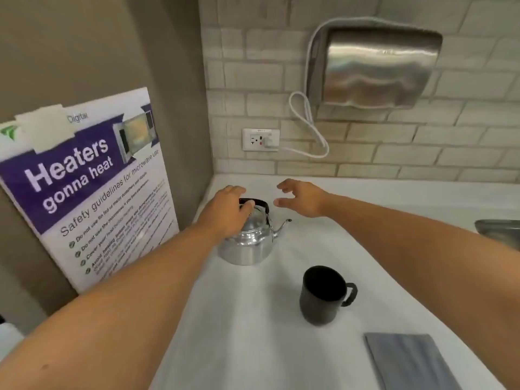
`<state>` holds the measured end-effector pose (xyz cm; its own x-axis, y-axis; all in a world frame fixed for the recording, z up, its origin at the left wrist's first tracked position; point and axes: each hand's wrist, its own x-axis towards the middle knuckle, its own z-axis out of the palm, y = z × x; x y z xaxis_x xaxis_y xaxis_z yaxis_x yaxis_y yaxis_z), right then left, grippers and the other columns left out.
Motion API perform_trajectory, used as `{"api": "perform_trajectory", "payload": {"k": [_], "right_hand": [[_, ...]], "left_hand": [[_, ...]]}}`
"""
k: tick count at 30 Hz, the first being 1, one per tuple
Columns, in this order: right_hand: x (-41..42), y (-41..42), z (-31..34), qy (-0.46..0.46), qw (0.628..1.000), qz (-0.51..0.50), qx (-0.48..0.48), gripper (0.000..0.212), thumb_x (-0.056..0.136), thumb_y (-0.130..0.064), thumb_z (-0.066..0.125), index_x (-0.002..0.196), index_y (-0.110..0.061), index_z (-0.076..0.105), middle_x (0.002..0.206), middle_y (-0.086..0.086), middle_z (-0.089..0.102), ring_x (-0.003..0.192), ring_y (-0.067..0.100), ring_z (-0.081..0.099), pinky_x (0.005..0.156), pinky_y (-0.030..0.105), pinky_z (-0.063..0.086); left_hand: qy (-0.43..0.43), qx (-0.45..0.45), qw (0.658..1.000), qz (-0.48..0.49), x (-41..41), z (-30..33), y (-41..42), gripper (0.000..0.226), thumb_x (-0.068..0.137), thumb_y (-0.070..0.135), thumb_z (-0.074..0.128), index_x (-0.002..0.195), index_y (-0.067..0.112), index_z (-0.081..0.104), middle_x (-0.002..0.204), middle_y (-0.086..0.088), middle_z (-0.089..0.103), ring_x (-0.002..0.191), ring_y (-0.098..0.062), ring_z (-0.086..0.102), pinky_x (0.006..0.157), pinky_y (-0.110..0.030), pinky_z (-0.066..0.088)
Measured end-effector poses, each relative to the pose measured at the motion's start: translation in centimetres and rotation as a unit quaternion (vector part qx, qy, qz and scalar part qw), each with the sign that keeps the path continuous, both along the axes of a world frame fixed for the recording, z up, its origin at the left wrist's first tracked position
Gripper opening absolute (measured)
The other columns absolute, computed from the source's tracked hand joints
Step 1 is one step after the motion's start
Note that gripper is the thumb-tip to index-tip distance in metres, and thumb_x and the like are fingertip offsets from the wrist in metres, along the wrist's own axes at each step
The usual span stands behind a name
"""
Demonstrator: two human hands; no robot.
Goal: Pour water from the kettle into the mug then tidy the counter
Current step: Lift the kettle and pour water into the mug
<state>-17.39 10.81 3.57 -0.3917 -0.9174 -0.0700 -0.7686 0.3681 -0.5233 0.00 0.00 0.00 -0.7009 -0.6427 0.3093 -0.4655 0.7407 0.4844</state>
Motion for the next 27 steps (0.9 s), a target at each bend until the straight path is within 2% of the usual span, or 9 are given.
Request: {"api": "perform_trajectory", "payload": {"k": [7, 10, 12, 14, 16, 19, 21, 24, 27], "right_hand": [[-2.2, -7.7, -3.0, -0.073, 0.996, -0.012, 0.056, 0.060, 0.096, -0.048, 0.038, 0.134, -0.003, 0.048, 0.144, 0.017, 0.046, 0.132, 0.032, 0.042, 0.108, 0.037, 0.031], [-2.4, -10.4, -4.2, -0.110, 0.991, 0.006, 0.076, 0.062, 0.097, -0.049, 0.031, 0.123, 0.002, 0.055, 0.126, 0.022, 0.059, 0.118, 0.036, 0.052, 0.098, 0.037, 0.036], [-2.2, -11.9, -5.2, -0.145, 0.987, -0.011, 0.067, 0.056, 0.094, -0.054, 0.037, 0.086, -0.005, 0.063, 0.086, 0.011, 0.064, 0.089, 0.029, 0.059, 0.080, 0.032, 0.040], [-1.8, -13.0, -5.5, -0.150, 0.988, -0.031, 0.037, 0.055, 0.092, -0.055, 0.041, 0.058, -0.011, 0.043, 0.061, 0.004, 0.047, 0.062, 0.022, 0.049, 0.062, 0.030, 0.037], [-1.6, -13.7, -5.3, -0.144, 0.989, -0.040, -0.008, 0.055, 0.093, -0.050, 0.041, 0.054, -0.012, 0.041, 0.054, 0.001, 0.040, 0.052, 0.018, 0.041, 0.052, 0.030, 0.032], [-1.3, -13.8, -4.2, -0.159, 0.985, -0.018, -0.066, 0.051, 0.095, -0.042, 0.037, 0.076, -0.005, 0.066, 0.053, -0.003, 0.045, 0.052, 0.013, 0.044, 0.051, 0.028, 0.031], [-0.9, -13.5, -3.7, -0.149, 0.986, 0.019, -0.068, 0.047, 0.097, -0.037, 0.037, 0.066, -0.009, 0.058, 0.054, -0.002, 0.043, 0.055, 0.015, 0.043, 0.053, 0.029, 0.030], [-0.3, -13.0, -3.8, -0.107, 0.991, 0.058, -0.061, 0.043, 0.097, -0.026, 0.036, 0.056, -0.013, 0.037, 0.059, 0.004, 0.038, 0.062, 0.022, 0.041, 0.060, 0.031, 0.032], [0.4, -12.3, -4.1, -0.077, 0.993, 0.050, -0.071, 0.043, 0.097, -0.029, 0.035, 0.057, -0.015, 0.039, 0.059, 0.002, 0.042, 0.054, 0.016, 0.039, 0.051, 0.025, 0.033]], "left_hand": [[-0.048, -0.055, 0.997, 0.004, -2.9, -3.5, -1.8, 0.031, 0.097, 0.018, 0.045, 0.123, 0.010, 0.059, 0.126, -0.009, 0.060, 0.112, -0.027, 0.053, 0.090, -0.035, 0.045], [-0.022, -0.074, 0.997, 0.031, -3.4, -4.2, -2.3, 0.027, 0.096, 0.017, 0.047, 0.115, 0.013, 0.064, 0.119, -0.006, 0.063, 0.103, -0.025, 0.057, 0.084, -0.037, 0.048], [0.004, -0.085, 0.996, 0.038, -3.5, -4.5, -2.3, 0.024, 0.094, 0.016, 0.050, 0.109, 0.013, 0.068, 0.111, -0.006, 0.065, 0.098, -0.025, 0.058, 0.080, -0.036, 0.047], [0.025, -0.094, 0.994, 0.047, -3.6, -4.9, -2.4, 0.021, 0.092, 0.015, 0.053, 0.104, 0.013, 0.070, 0.105, -0.006, 0.067, 0.094, -0.025, 0.059, 0.077, -0.033, 0.046], [0.024, -0.117, 0.992, 0.051, -3.7, -5.0, -2.5, 0.019, 0.090, 0.017, 0.056, 0.100, 0.013, 0.072, 0.099, -0.005, 0.069, 0.091, -0.025, 0.059, 0.076, -0.030, 0.041], [0.025, -0.134, 0.990, 0.048, -4.1, -4.9, -3.1, 0.018, 0.089, 0.024, 0.058, 0.090, 0.015, 0.073, 0.088, -0.001, 0.071, 0.088, -0.023, 0.056, 0.078, -0.031, 0.041], [0.099, -0.111, 0.987, 0.063, -4.1, -4.5, -3.2, 0.021, 0.089, 0.024, 0.056, 0.079, 0.012, 0.069, 0.080, 0.005, 0.066, 0.085, -0.019, 0.049, 0.078, -0.030, 0.040], [0.274, -0.063, 0.945, 0.170, -4.3, -3.6, -3.8, 0.015, 0.092, 0.015, 0.050, 0.081, 0.009, 0.059, 0.084, 0.004, 0.052, 0.083, -0.015, 0.040, 0.077, -0.026, 0.034], [0.289, 0.057, 0.926, 0.237, -5.0, -3.0, -5.2, 0.025, 0.099, 0.021, 0.044, 0.084, 0.005, 0.057, 0.087, -0.006, 0.053, 0.088, -0.023, 0.047, 0.088, -0.039, 0.038]]}}
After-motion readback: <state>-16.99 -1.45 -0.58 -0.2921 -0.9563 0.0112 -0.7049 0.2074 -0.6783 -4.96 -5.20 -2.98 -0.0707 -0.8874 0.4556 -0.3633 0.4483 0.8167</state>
